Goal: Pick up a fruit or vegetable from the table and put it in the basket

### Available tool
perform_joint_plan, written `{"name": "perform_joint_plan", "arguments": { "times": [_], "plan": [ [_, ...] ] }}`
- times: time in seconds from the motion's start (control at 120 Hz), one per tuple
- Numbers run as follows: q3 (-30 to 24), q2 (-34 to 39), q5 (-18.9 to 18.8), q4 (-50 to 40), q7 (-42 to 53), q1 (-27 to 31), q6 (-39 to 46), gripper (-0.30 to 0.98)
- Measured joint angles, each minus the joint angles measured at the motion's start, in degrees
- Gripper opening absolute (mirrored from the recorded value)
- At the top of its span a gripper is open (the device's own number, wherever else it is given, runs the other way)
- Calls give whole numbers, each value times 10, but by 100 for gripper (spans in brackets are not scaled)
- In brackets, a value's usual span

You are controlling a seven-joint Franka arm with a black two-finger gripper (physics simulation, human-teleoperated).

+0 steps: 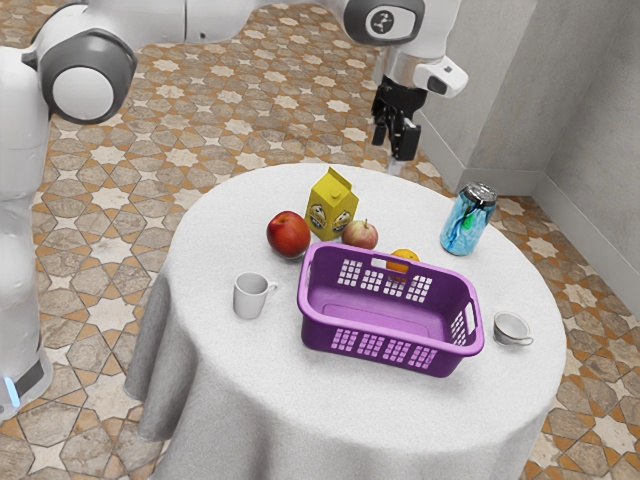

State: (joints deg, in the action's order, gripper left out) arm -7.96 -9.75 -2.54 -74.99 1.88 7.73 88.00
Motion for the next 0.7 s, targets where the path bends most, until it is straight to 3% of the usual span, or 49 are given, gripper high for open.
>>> {"name": "perform_joint_plan", "arguments": {
  "times": [0.467,0.7],
  "plan": [
    [19,1,25,-1,29,0,-5,69],
    [17,-16,24,-7,153,-2,7,69]
  ]
}}
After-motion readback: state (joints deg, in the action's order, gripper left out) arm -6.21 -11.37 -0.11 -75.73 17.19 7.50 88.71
